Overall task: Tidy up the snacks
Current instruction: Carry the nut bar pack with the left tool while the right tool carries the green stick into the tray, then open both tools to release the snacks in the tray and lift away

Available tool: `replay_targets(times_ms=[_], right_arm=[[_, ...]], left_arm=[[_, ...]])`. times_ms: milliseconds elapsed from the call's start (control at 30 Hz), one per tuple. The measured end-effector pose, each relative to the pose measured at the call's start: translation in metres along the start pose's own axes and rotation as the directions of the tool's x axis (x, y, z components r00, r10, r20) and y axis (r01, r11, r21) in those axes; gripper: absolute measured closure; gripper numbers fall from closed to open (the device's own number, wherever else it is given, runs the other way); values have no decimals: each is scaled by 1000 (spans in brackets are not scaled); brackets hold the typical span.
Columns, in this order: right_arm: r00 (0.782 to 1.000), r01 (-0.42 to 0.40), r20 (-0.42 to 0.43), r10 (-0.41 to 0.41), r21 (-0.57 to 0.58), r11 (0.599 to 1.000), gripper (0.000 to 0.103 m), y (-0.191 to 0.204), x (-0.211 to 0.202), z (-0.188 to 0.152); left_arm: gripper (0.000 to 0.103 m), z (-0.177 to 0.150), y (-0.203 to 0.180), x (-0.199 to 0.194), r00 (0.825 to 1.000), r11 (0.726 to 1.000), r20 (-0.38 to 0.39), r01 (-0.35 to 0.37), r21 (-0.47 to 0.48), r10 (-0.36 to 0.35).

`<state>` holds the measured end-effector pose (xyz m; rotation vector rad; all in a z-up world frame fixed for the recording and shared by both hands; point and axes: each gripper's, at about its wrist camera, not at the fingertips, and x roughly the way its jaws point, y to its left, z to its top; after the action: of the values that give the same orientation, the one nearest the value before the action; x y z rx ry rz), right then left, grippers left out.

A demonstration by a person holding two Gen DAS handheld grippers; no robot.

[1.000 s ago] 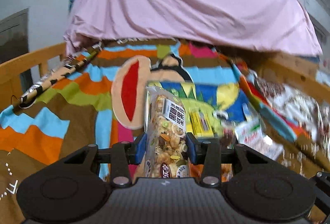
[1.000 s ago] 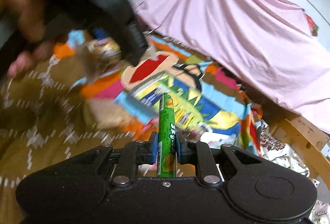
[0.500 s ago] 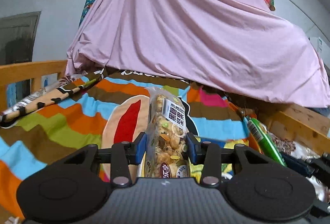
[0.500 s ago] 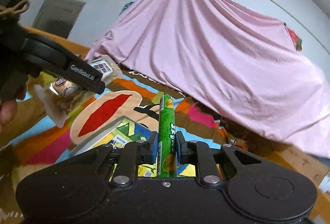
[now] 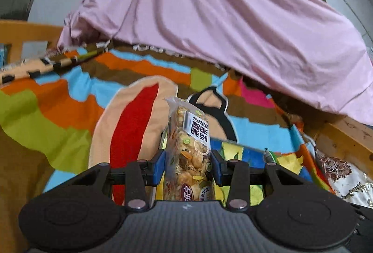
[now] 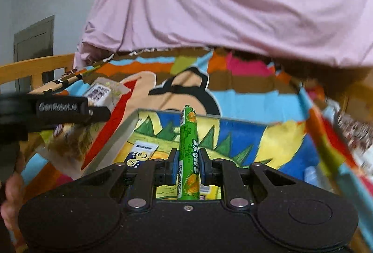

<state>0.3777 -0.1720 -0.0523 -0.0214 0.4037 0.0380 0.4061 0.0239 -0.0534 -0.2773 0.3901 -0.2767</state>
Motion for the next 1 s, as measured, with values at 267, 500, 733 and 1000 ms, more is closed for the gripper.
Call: replay_targets(times_ms=[267, 500, 733, 1000], right_arm=[[996, -15, -86, 16, 13, 1000, 84, 6, 26, -15], [991, -15, -133, 17, 13, 1000, 84, 5, 33, -27], [988, -14, -152, 14, 2, 1000, 84, 7, 37, -32], [989, -17, -149, 16, -4, 1000, 75, 9, 36, -32]], left_arm=[[58, -15, -9, 22, 995, 996, -93, 24, 83, -16], [58, -27, -10, 38, 985, 992, -172, 15, 126, 7], [58, -34, 1, 49, 973, 998, -230, 23, 62, -8], [52, -34, 2, 50, 971, 998, -234, 49, 45, -37]])
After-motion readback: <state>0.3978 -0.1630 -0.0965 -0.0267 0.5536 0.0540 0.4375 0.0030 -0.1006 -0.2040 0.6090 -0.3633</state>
